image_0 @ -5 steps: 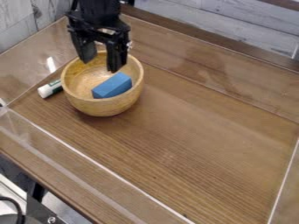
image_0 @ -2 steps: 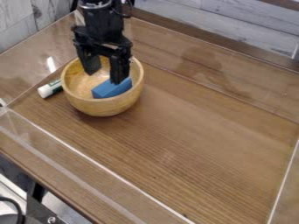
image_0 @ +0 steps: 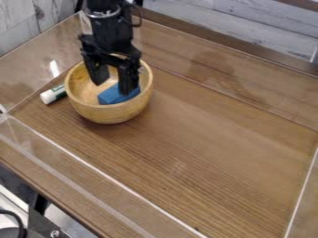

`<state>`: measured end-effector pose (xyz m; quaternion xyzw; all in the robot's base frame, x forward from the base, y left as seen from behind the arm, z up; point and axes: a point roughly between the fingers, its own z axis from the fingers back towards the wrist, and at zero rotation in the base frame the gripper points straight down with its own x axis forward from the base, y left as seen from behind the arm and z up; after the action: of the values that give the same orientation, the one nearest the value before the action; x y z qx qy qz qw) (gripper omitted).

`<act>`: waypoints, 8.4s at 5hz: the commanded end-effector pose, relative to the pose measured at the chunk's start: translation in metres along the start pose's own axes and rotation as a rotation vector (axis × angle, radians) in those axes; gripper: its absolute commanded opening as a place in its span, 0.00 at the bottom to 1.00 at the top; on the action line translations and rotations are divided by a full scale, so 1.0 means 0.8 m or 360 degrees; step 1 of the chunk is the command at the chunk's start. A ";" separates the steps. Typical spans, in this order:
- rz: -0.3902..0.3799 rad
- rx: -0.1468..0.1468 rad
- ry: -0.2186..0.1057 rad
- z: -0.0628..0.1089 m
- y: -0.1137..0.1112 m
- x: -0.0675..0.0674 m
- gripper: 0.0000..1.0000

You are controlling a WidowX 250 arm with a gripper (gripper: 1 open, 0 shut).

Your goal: Remove the blue block from inside the brown bowl and put it on the table

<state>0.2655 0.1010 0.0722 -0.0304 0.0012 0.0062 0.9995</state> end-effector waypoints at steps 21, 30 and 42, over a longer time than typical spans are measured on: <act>-0.0031 -0.0009 -0.0115 0.016 0.002 0.022 0.00; -0.0067 -0.0008 -0.0110 0.039 -0.008 0.021 0.00; -0.0087 -0.0009 -0.0089 0.055 -0.031 0.021 0.00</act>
<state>0.2735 0.0784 0.0893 -0.0513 0.0210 -0.0128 0.9984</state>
